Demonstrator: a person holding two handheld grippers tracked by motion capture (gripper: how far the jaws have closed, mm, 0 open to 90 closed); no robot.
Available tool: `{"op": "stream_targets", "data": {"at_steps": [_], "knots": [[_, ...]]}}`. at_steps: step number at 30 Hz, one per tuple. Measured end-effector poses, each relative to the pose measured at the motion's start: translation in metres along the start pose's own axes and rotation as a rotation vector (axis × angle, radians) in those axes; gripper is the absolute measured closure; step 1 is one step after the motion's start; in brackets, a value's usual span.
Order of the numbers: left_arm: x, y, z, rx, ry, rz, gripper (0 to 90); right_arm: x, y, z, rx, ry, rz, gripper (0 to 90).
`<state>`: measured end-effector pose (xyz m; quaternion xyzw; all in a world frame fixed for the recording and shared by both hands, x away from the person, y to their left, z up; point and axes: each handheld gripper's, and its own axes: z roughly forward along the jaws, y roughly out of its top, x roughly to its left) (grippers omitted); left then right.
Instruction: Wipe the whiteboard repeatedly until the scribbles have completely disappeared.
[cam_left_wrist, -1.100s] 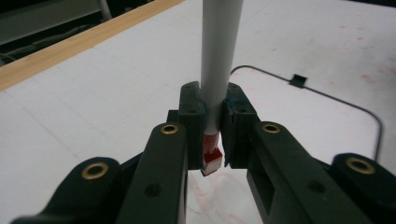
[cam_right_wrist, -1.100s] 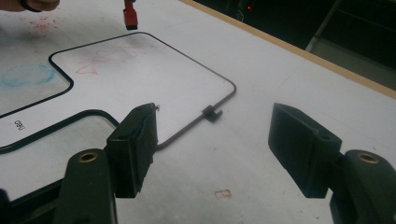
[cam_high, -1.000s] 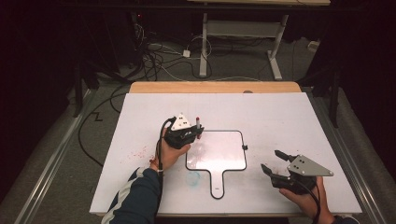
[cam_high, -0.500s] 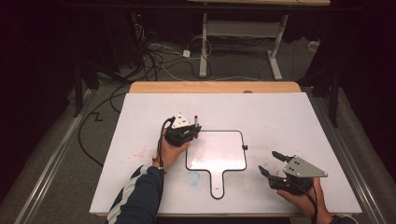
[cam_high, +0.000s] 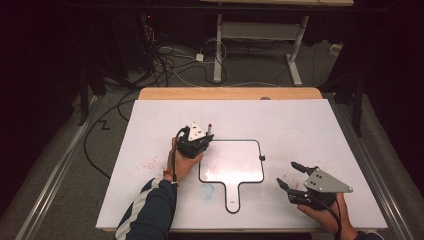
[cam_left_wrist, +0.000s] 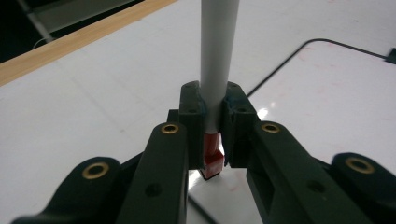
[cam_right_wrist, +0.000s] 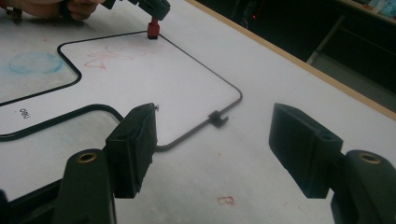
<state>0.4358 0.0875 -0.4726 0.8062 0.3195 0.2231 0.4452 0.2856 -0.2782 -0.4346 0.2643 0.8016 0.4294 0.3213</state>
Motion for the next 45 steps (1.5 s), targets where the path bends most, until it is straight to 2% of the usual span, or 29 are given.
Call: {"op": "stream_targets", "data": {"at_steps": [1,2,3,4,7,10,12,13,15,16,18,22,25,27,28,31,32,33,37,38,41,43,44,45], "knots": [[0.006,-0.003,-0.002,-0.003,0.009,-0.037,78.7,0.0,0.0,0.0,0.0,0.002,0.0,33.1],[0.006,-0.003,-0.002,-0.003,0.009,-0.037,78.7,-0.001,0.0,0.0,0.002,0.002,-0.001,33.0],[0.008,-0.004,-0.003,-0.009,0.001,-0.068,78.8,-0.001,0.0,0.0,0.004,0.001,-0.004,32.9],[0.008,-0.004,-0.003,-0.009,0.001,-0.068,78.7,-0.001,0.0,0.0,0.003,0.001,-0.006,32.9],[-0.004,-0.003,-0.001,-0.023,-0.087,-0.085,78.7,-0.001,0.001,0.0,-0.005,0.006,-0.009,32.9],[-0.02,0.001,0.0,-0.013,-0.149,-0.038,78.8,-0.001,0.002,0.0,-0.01,0.013,-0.012,32.8],[-0.029,0.004,0.001,-0.003,-0.161,0.004,78.7,0.0,0.002,0.0,-0.009,0.016,-0.014,32.8],[-0.031,0.006,0.001,-0.002,-0.158,0.027,78.7,0.0,0.002,0.0,-0.009,0.019,-0.016,32.7],[-0.032,0.007,0.001,0.003,-0.151,0.037,78.7,0.0,0.002,0.0,-0.01,0.021,-0.019,32.6],[-0.028,0.006,0.002,-0.006,-0.144,0.04,78.7,0.0,0.002,0.0,-0.011,0.022,-0.02,32.5],[-0.022,0.004,0.0,0.008,-0.104,0.018,78.7,0.0,0.002,0.0,-0.01,0.02,-0.022,32.2],[-0.007,-0.001,-0.004,0.016,-0.057,-0.017,78.7,0.0,0.002,0.0,-0.01,0.016,-0.023,32.1],[-0.004,-0.002,-0.006,0.012,-0.07,-0.04,78.7,-0.001,0.001,0.0,-0.012,0.015,-0.02,31.6],[-0.006,-0.002,-0.006,0.012,-0.08,-0.041,78.8,-0.001,0.002,0.0,-0.009,0.01,-0.02,31.3],[-0.012,-0.001,-0.005,0.01,-0.114,-0.028,78.7,-0.001,0.002,0.0,-0.008,0.007,-0.02,31.1],[-0.028,0.001,-0.004,0.011,-0.159,0.023,78.7,-0.001,0.002,0.0,-0.011,0.007,-0.019,31.0],[-0.028,0.001,-0.004,0.011,-0.159,0.023,78.7,-0.001,0.002,0.0,-0.011,0.007,-0.019,31.0],[-0.035,0.002,-0.004,0.009,-0.181,0.047,78.7,-0.001,0.002,0.0,-0.01,0.008,-0.021,30.9],[-0.035,0.002,-0.005,0.016,-0.186,0.065,78.7,0.0,0.002,0.0,-0.01,0.009,-0.025,30.8],[-0.033,0.001,-0.006,0.015,-0.191,0.057,78.7,0.0,0.002,0.0,-0.01,0.008,-0.027,30.8],[-0.016,-0.003,-0.009,0.019,-0.128,0.028,78.6,-0.001,0.002,-0.001,-0.01,0.005,-0.025,30.8],[-0.006,-0.007,-0.01,0.01,-0.114,-0.027,78.6,-0.002,0.001,-0.001,-0.009,0.004,-0.025,30.8],[-0.003,-0.008,-0.011,0.008,-0.105,-0.041,78.6,-0.002,0.001,-0.001,-0.007,0.004,-0.027,30.8],[-0.002,-0.008,-0.011,0.01,-0.094,-0.036,78.5,-0.001,0.001,-0.001,-0.005,0.003,-0.028,30.8]]}}
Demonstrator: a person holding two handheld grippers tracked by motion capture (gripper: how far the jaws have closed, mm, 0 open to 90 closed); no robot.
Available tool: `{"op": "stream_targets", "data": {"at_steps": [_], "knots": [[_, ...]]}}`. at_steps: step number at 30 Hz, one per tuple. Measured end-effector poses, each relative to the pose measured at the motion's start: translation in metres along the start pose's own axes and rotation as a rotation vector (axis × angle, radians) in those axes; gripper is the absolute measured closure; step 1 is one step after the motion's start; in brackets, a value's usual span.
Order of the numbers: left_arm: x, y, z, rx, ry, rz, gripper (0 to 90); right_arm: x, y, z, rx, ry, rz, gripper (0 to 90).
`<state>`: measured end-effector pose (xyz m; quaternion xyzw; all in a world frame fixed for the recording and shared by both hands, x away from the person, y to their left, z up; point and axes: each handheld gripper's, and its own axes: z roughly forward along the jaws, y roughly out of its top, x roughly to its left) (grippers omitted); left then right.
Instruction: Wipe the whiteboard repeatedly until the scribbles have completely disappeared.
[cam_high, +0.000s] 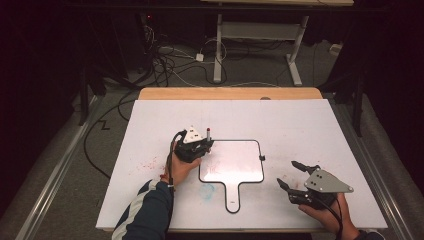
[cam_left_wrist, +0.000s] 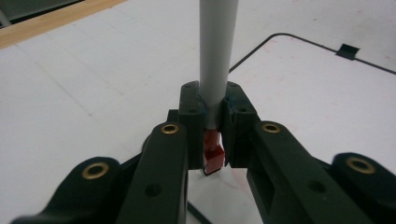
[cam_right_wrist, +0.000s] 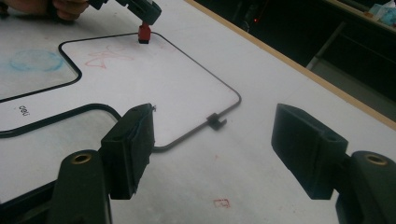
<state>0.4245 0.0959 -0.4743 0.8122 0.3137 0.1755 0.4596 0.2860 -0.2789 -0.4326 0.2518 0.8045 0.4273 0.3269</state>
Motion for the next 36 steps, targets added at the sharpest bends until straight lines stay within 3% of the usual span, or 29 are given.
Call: {"op": "stream_targets", "data": {"at_steps": [2,6,7,8,10,12,17,21,23,27,33,34,36], "knots": [[-0.001,0.001,-0.001,0.013,0.018,0.021,78.6,0.0,0.0,0.0,-0.002,0.004,-0.002,30.8],[-0.003,0.001,-0.001,0.017,0.017,0.022,78.6,0.0,0.001,0.0,-0.002,0.005,-0.005,30.8],[-0.005,0.0,-0.002,0.018,0.005,0.017,78.7,0.0,0.001,0.0,-0.002,0.004,-0.004,30.8],[-0.01,0.001,-0.001,0.017,-0.033,0.017,78.7,0.0,0.001,0.0,-0.003,0.007,-0.002,30.8],[-0.015,0.001,-0.001,0.018,-0.044,0.035,78.7,0.0,0.001,0.0,-0.003,0.006,-0.004,30.7],[-0.028,0.0,0.0,0.01,-0.085,0.059,78.7,0.0,0.001,0.0,-0.003,0.008,-0.002,30.7],[-0.035,-0.001,0.001,0.01,-0.122,0.055,78.7,0.001,0.001,-0.001,-0.006,0.007,-0.005,30.8],[-0.032,-0.002,-0.002,0.017,-0.121,0.071,78.6,0.001,0.002,-0.001,-0.007,0.007,-0.007,30.7],[-0.021,-0.004,-0.005,0.02,-0.064,0.067,78.6,0.001,0.002,-0.002,-0.007,0.006,-0.007,30.8],[-0.009,-0.008,-0.01,0.018,-0.035,0.042,78.6,0.001,0.002,-0.003,-0.009,0.0,-0.018,30.8],[-0.009,-0.01,-0.011,0.02,-0.034,0.036,78.6,0.002,0.002,-0.003,-0.008,0.002,-0.021,30.8],[-0.011,-0.01,-0.011,0.016,-0.057,0.021,78.6,0.002,0.002,-0.003,-0.009,0.003,-0.021,30.8],[-0.013,-0.01,-0.011,0.017,-0.061,0.03,78.6,0.002,0.002,-0.003,-0.008,0.007,-0.023,30.8]]}}
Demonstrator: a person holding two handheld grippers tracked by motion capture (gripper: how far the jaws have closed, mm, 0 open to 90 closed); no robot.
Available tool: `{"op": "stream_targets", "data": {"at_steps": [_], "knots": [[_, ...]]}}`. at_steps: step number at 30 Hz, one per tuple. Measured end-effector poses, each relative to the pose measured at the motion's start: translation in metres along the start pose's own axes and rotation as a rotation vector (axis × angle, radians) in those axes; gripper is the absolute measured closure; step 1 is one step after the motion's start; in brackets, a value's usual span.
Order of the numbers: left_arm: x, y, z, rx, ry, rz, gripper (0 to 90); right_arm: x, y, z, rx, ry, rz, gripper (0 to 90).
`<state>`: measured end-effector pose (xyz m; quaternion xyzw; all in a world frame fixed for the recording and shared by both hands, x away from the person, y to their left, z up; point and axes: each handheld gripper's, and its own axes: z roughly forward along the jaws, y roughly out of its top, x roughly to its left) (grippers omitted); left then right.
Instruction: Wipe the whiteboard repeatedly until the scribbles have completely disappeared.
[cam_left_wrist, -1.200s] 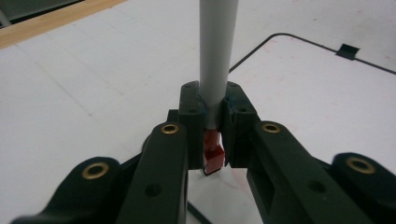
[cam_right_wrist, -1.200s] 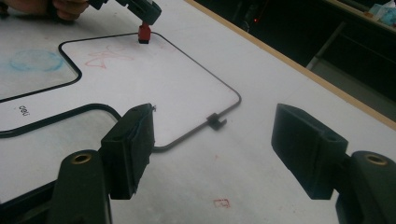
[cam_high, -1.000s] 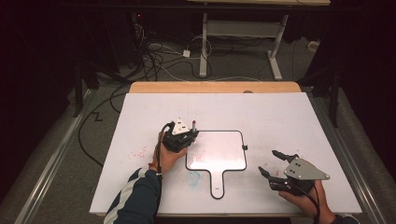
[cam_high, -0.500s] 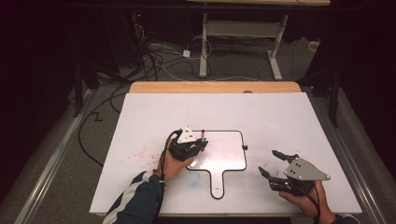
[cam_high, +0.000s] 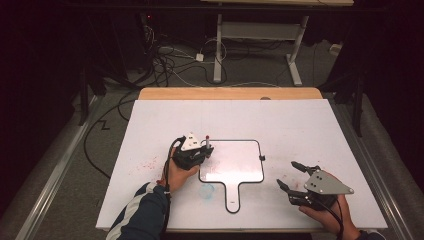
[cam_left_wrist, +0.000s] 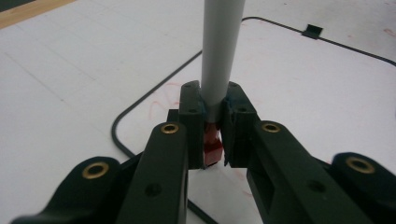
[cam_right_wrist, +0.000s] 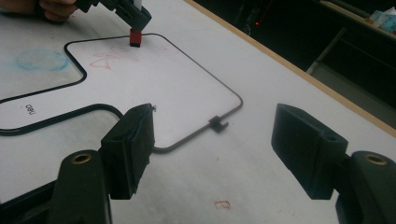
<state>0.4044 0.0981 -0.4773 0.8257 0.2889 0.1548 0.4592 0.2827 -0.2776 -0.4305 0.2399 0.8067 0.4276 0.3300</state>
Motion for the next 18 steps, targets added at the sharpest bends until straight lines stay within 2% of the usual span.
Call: {"op": "stream_targets", "data": {"at_steps": [1,2,3,4,5,7,10,14,18], "knots": [[-0.006,0.0,0.0,0.003,-0.024,0.004,78.6,0.0,0.0,0.0,0.0,0.001,-0.001,30.8],[-0.006,0.0,0.0,0.003,-0.024,0.004,78.6,0.0,0.0,0.0,0.001,0.002,-0.002,30.8],[-0.015,0.0,0.0,0.005,-0.04,0.019,78.6,0.0,0.0,0.0,0.001,0.002,-0.001,30.8],[-0.015,0.0,0.0,0.005,-0.04,0.019,78.6,0.0,0.0,0.001,0.001,0.003,-0.003,30.8],[-0.022,0.001,0.002,-0.001,-0.077,0.015,78.6,0.001,0.0,0.001,0.003,0.004,-0.004,30.8],[-0.027,0.002,0.004,-0.003,-0.087,0.023,78.6,0.001,0.0,0.002,0.004,0.005,-0.005,30.8],[-0.035,0.004,0.007,0.003,-0.111,0.059,78.6,0.002,0.001,0.002,0.005,0.009,-0.009,30.8],[-0.03,0.004,0.005,0.011,-0.11,0.062,78.6,0.002,0.0,0.002,0.003,0.011,-0.006,30.8],[-0.016,0.003,0.003,0.015,-0.054,0.052,78.5,0.002,0.0,0.002,0.005,0.012,-0.007,30.8]]}}
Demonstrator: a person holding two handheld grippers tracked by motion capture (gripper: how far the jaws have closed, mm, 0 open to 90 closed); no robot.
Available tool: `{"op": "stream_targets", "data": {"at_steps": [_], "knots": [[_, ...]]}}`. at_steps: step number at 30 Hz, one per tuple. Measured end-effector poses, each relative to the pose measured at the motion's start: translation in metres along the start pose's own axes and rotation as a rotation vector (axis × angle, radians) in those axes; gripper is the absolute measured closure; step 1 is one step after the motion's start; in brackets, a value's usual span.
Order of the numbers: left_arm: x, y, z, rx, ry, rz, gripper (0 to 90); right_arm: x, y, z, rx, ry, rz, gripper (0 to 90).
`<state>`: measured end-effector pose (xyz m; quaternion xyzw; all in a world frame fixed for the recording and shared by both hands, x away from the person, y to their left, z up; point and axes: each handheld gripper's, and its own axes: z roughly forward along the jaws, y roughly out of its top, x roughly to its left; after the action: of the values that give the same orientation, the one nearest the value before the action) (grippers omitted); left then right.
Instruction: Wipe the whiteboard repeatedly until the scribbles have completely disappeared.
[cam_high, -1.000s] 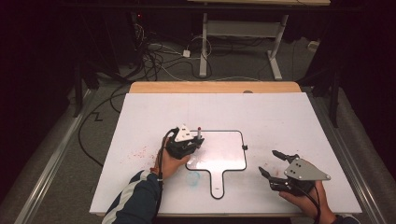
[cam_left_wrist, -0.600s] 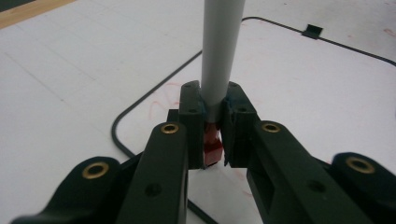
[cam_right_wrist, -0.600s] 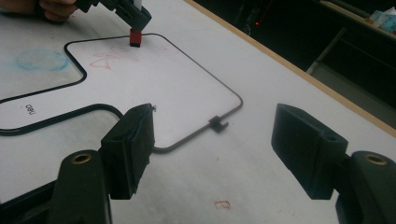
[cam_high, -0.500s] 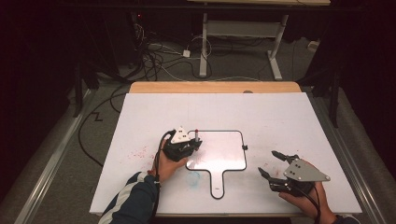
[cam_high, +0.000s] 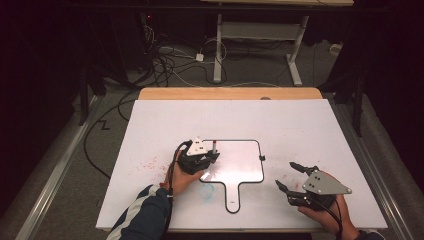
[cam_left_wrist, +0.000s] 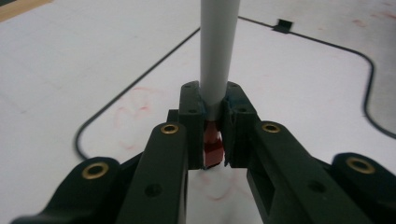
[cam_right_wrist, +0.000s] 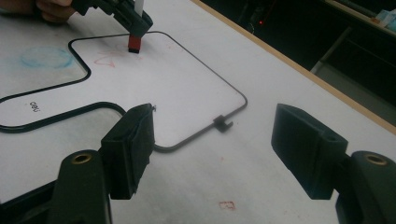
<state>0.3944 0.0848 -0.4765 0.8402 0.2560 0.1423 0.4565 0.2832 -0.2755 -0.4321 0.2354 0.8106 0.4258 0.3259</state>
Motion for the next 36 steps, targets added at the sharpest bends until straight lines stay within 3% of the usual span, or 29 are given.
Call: {"op": "stream_targets", "data": {"at_steps": [2,4,8,11,13,14,15,19,23,24,25,27,28,30,33,36], "knots": [[0.011,-0.002,-0.004,0.008,0.055,-0.008,78.5,0.0,0.0,-0.001,-0.001,-0.001,0.0,30.8],[0.016,-0.005,-0.007,0.006,0.058,-0.035,78.5,-0.001,0.0,-0.001,-0.003,-0.004,0.0,30.9],[0.015,-0.006,-0.011,0.016,0.062,-0.035,78.5,-0.001,0.0,-0.001,-0.001,-0.004,0.0,30.8],[0.01,-0.009,-0.012,0.005,0.026,-0.06,78.5,-0.001,0.0,-0.001,0.001,-0.004,0.001,30.9],[-0.002,-0.01,-0.013,0.009,-0.001,-0.024,78.5,0.0,0.0,-0.001,0.0,0.0,-0.002,31.0],[-0.002,-0.01,-0.013,0.009,-0.001,-0.024,78.5,0.0,0.0,-0.001,0.0,0.0,-0.002,31.0],[-0.011,-0.011,-0.015,0.013,-0.028,-0.009,78.5,0.0,0.0,-0.001,0.0,0.002,0.0,31.0],[-0.018,-0.012,-0.017,0.017,-0.048,0.012,78.5,0.0,0.0,0.0,0.005,0.006,-0.004,31.0],[-0.014,-0.013,-0.019,0.021,-0.053,0.018,78.5,0.002,0.001,0.001,0.001,0.012,-0.011,31.0],[-0.012,-0.014,-0.019,0.022,-0.043,0.022,78.4,0.002,0.001,0.001,0.002,0.012,-0.011,31.0],[-0.005,-0.015,-0.022,0.029,-0.005,0.021,78.4,0.002,0.001,0.001,0.003,0.011,-0.012,31.0],[0.001,-0.016,-0.023,0.026,0.004,0.002,78.4,0.001,0.0,0.001,0.003,0.01,-0.015,31.0],[0.01,-0.019,-0.026,0.023,0.022,-0.024,78.4,0.001,0.0,0.001,0.004,0.009,-0.013,31.0],[0.013,-0.021,-0.028,0.02,0.019,-0.032,78.3,0.001,0.0,0.0,0.003,0.008,-0.012,31.0],[0.007,-0.021,-0.027,0.022,0.019,-0.016,78.5,0.001,0.0,-0.001,0.002,0.006,-0.011,31.1],[-0.002,-0.021,-0.026,0.013,-0.021,-0.016,78.5,0.001,0.0,-0.001,0.004,0.005,-0.013,31.1]]}}
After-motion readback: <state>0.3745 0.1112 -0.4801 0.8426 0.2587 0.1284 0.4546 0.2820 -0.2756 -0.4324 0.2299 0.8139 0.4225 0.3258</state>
